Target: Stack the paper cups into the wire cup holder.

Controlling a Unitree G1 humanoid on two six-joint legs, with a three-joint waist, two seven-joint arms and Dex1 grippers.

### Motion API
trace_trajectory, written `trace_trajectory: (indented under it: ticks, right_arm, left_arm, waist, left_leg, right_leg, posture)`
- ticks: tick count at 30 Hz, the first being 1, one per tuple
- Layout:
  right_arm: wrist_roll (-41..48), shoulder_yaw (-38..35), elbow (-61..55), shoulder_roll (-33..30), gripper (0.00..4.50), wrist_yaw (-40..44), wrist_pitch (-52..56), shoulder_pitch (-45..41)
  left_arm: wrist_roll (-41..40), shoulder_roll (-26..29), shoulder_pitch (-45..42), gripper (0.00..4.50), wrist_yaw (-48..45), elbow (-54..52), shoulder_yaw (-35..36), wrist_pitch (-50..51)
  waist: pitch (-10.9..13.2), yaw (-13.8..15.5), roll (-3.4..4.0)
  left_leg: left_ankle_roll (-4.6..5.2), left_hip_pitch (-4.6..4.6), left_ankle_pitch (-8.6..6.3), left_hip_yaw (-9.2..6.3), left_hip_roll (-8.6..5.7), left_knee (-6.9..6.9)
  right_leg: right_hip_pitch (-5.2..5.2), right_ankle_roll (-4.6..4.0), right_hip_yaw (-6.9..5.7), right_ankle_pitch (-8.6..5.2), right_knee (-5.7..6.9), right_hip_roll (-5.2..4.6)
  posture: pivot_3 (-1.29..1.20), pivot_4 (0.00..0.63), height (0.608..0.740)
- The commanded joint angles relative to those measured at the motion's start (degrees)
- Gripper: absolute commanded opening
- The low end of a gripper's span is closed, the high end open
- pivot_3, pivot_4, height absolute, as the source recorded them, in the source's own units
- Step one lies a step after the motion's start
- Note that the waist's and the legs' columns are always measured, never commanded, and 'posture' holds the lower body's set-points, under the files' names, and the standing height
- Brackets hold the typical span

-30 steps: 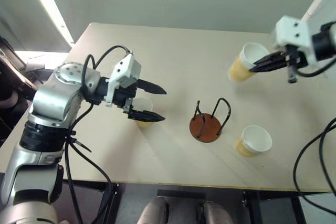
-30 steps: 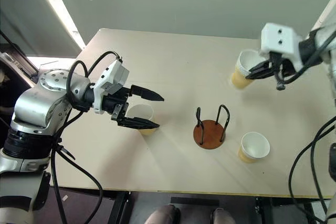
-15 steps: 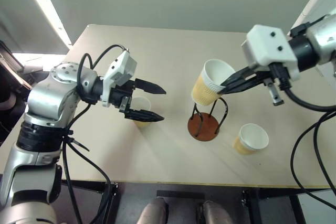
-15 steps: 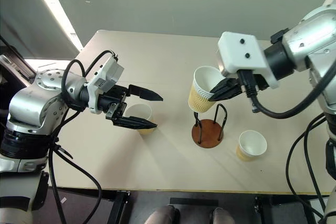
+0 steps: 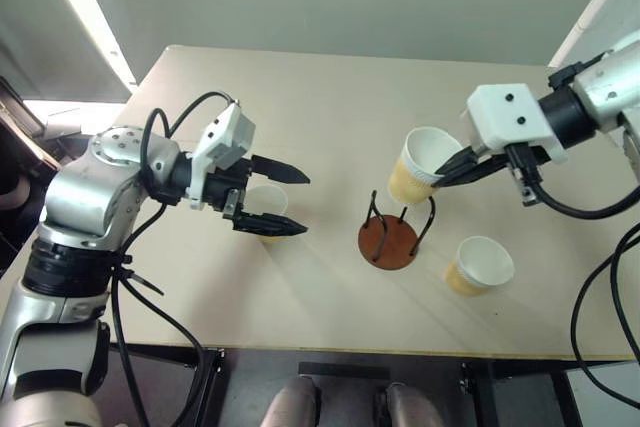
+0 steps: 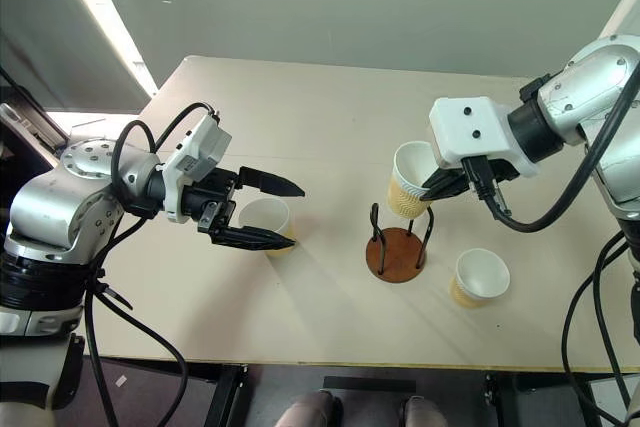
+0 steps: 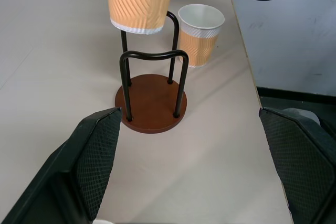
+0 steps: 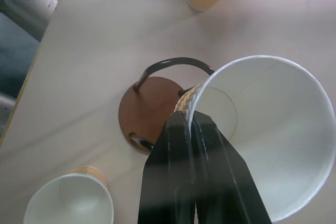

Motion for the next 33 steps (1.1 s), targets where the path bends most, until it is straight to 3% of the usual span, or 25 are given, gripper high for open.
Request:
trace_trajectory:
  ticks: [1,12,15,19,26,29,33]
  right_arm:
    - [0.8,0.1,-1.9,-0.1,0.03,0.3,-0.2,0.0]
    - [-4.0,1.2,-1.5,-0.1,0.03,0.3,-4.9,3.3]
    - [-2.8,0.7,-2.5,-0.6,0.87,0.3,-4.0,3.6]
    - [-2.1,-1.9,-2.1,3.6,2.29,-3.9,-1.3,2.7]
    - [-1.0,-6.9,2.7,7.3,2.29,-11.6,4.2,1.4]
    - [5.9,-13.6,2.9,7.7,2.29,-12.7,10.8,1.6]
    - [10.9,-16.8,0.7,6.3,2.29,-13.1,17.0,3.4]
  left_arm:
    - [0.1,0.2,-1.6,4.50,-0.4,0.4,1.1,-1.3]
    - [0.2,-0.2,-0.8,4.50,0.7,-0.8,1.0,-1.3]
    - [0.0,0.1,0.0,4.50,1.2,-2.0,1.4,-0.9]
    - [-1.6,0.0,0.1,4.50,2.8,-3.8,2.6,0.5]
    - [1.2,2.4,-0.4,4.50,6.2,-7.5,1.9,0.3]
    - [4.1,5.2,-0.7,4.50,6.7,-10.6,1.2,-1.1]
    - [10.3,9.8,0.1,4.50,5.8,-14.3,-1.7,-6.0]
  waist:
    - [0.0,0.0,0.00]
    - [0.0,0.0,0.00]
    - [0.0,0.0,0.00]
    - [0.0,-0.2,0.00]
    - [0.0,-0.1,0.00]
    - [0.0,-0.1,-0.01]
    - [0.0,-0.1,-0.01]
  left_leg:
    - [0.00,0.00,0.00,0.00,0.00,0.00]
    - [0.00,-0.04,0.00,0.00,0.00,-0.01]
    - [0.00,-0.03,0.00,0.00,0.00,-0.01]
    - [0.00,0.01,0.00,0.01,0.01,-0.01]
    - [0.01,-0.03,0.00,-0.01,0.00,0.02]
    - [0.01,-0.04,0.01,-0.02,0.00,-0.05]
    - [0.00,-0.03,0.00,-0.01,-0.01,-0.12]
  right_leg:
    - [0.00,0.00,0.00,0.00,0.00,0.00]
    - [0.00,0.00,-0.01,0.00,0.00,0.00]
    - [0.01,0.00,-0.01,0.00,0.00,0.00]
    - [0.00,0.00,-0.01,0.00,0.02,0.00]
    - [0.01,0.00,-0.01,0.01,-0.01,0.00]
    - [-0.01,-0.01,-0.01,0.01,-0.05,0.01]
    - [0.00,-0.01,-0.01,0.00,-0.12,0.01]
  posture:
    - [0.00,0.150,0.740]
    - [0.00,0.150,0.740]
    - [0.00,0.150,0.740]
    - [0.00,0.150,0.740]
    - [0.00,0.150,0.740]
    - [0.00,0.150,0.740]
    - [0.00,0.150,0.740]
